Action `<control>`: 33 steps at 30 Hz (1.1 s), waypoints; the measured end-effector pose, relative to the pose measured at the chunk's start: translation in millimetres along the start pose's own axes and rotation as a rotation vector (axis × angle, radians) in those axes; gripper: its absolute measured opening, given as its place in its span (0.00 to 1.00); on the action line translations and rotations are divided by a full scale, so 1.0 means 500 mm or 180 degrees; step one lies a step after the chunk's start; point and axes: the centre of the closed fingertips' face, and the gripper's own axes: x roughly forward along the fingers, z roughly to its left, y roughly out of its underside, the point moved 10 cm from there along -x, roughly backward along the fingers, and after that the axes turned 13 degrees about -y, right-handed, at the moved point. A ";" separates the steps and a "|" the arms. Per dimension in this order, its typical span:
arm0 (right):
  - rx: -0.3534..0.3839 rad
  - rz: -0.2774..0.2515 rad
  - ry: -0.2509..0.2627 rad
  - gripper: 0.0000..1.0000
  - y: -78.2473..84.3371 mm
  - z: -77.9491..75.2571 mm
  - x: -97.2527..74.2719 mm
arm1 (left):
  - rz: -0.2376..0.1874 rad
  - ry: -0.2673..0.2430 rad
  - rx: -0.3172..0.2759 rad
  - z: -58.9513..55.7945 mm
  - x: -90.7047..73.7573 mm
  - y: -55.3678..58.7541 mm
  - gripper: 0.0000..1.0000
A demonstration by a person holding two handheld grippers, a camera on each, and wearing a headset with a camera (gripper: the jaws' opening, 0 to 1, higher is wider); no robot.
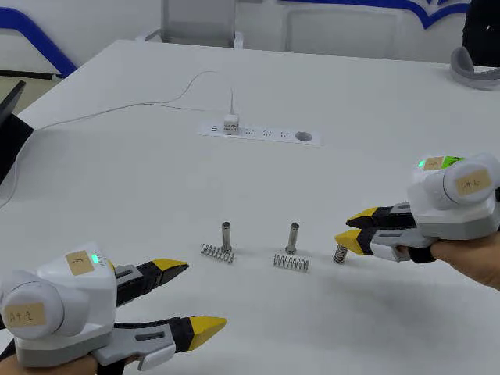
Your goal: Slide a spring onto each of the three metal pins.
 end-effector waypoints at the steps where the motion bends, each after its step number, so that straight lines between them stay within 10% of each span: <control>1: -0.0018 0.0004 -0.0015 0.20 -0.002 0.004 0.003 | 0.0000 0.0002 0.0003 0.000 0.000 0.000 0.56; 33: -0.0118 0.0509 -0.0457 0.17 0.021 0.023 0.131 | 0.0020 -0.0053 -0.0017 0.002 -0.007 0.004 0.56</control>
